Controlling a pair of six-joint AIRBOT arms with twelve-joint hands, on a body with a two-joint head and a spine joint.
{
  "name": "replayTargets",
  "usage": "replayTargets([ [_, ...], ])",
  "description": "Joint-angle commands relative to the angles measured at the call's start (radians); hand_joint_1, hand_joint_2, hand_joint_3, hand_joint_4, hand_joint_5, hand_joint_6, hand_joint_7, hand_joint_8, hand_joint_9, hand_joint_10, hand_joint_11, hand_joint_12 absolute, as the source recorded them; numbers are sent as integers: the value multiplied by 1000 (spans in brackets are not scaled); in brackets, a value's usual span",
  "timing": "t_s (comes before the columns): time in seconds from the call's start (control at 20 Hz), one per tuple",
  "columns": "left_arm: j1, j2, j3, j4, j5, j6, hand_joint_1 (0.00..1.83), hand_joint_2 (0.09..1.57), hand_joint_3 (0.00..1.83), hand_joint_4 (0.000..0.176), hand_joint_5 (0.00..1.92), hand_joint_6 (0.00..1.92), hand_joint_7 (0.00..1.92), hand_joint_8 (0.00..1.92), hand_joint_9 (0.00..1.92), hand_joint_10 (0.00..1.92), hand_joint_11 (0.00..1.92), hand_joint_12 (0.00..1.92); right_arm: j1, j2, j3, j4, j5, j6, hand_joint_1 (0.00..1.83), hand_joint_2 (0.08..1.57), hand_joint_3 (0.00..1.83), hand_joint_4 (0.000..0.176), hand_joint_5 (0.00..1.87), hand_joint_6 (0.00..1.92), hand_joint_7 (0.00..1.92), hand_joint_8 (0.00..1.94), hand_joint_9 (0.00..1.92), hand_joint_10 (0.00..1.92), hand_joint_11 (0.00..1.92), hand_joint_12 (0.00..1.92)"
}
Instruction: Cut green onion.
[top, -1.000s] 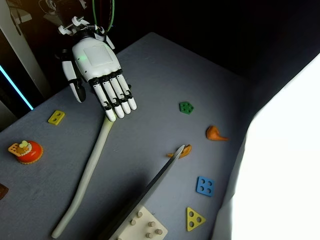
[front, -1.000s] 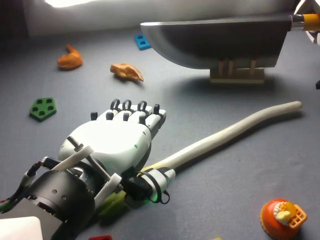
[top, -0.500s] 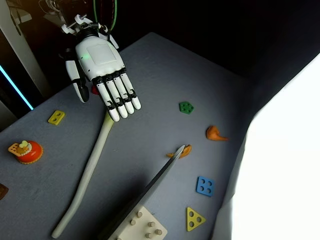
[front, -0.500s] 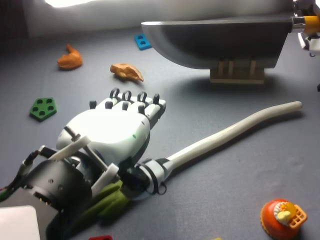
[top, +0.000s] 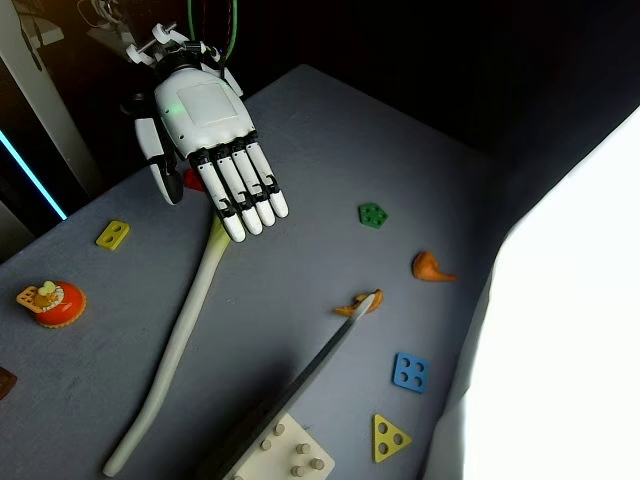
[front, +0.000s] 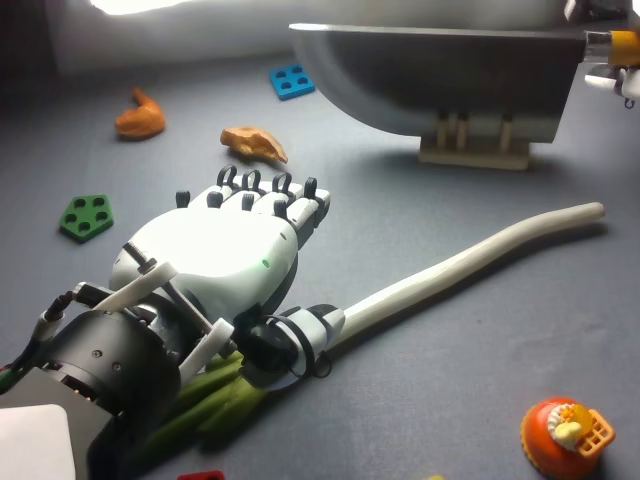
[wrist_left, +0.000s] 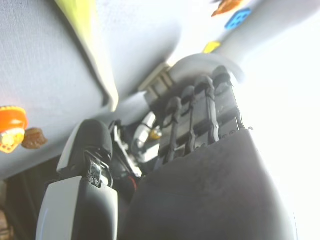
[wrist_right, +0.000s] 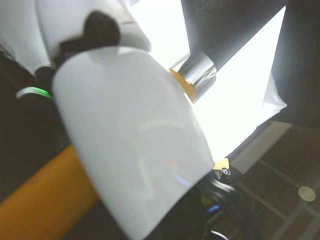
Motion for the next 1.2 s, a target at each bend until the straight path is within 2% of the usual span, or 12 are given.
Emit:
replayTargets([
  [0.0, -15, 8, 0, 83, 41, 0, 487, 1351, 0, 0, 74, 4, 45, 3, 47, 0, 0, 19, 2, 20, 7, 32, 128, 11, 893, 1098, 0, 0, 216, 498, 336, 455, 169, 1057, 6, 1661],
  [0.05, -15, 8, 0, 83, 41, 0, 503, 1348, 0, 0, 73, 3, 37, 1, 34, 1, 0, 3, 1, 29, 1, 30, 123, 11, 843, 1079, 0, 0, 190, 357, 320, 256, 131, 898, 0, 1512],
  [0.1, -15, 8, 0, 83, 41, 0, 533, 1338, 0, 0, 87, 7, 47, 4, 42, 4, 0, 0, 1, 35, -6, 27, 118, 11, 786, 949, 0, 35, 37, 99, 128, 80, 38, 408, 0, 1036],
  [0.2, -15, 8, -1, 81, 41, 0, 540, 1328, 0, 0, 92, 4, 53, 2, 49, 5, 3, 3, 5, 64, -41, 3, 118, 11, 750, 860, 0, 59, 1, 3, 18, 5, 5, 49, 0, 485],
  [0.25, -15, 8, -2, 79, 41, 0, 533, 1328, 0, 0, 91, 4, 54, 2, 47, 3, 0, 1, 12, 78, -61, -14, 118, 11, 739, 816, 0, 62, 0, 0, 3, 0, 0, 9, 0, 96],
  [0.3, -15, 8, -3, 78, 41, 0, 529, 1327, 0, 0, 88, 2, 52, 1, 43, 1, 1, 1, 17, 93, -81, -29, 117, 10, 755, 806, 0, 62, 0, 0, 0, 0, 0, 1, 0, 18],
  [0.75, -17, 11, -13, 64, 41, 0, 509, 1337, 1, 0, 91, 3, 68, 0, 68, 6, 4, 25, 60, 320, -393, -101, 90, -39, 750, 773, 0, 55, 0, 0, 0, 0, 0, 0, 0, 0],
  [0.9, -22, 11, -16, 59, 41, 0, 558, 1321, 0, 0, 110, 8, 87, 6, 79, 7, 28, 20, 78, 410, -542, -102, 72, -136, 788, 778, 0, 40, 0, 0, 0, 0, 0, 0, 0, 0],
  [0.95, -24, 11, -17, 56, 42, 0, 559, 1318, 0, 0, 126, 1, 102, 0, 83, 2, 5, 132, 81, 444, -600, -102, 63, -194, 739, 798, 0, 34, 0, 0, 0, 0, 0, 0, 0, 0],
  [1.05, -36, 11, -20, 32, 42, 37, 521, 1332, 6, 0, 117, 1, 91, 2, 66, 2, 0, 118, 81, 495, -683, -107, 55, -258, 532, 854, 17, 27, 0, 0, 24, 9, 0, 0, 0, 0],
  [1.1, -42, 11, -22, 25, 42, 53, 505, 1336, 5, 0, 128, 3, 111, 5, 80, 5, 0, 153, 81, 512, -709, -123, 55, -265, 271, 1004, 0, 24, 134, 9, 178, 21, 104, 17, 0, 266],
  [1.15, -49, 12, -25, 24, 42, 53, 494, 1338, 5, 0, 134, 4, 123, 5, 82, 4, 0, 129, 82, 530, -735, -136, 61, -265, 180, 1076, 8, 8, 260, 41, 320, 27, 240, 67, 0, 806],
])
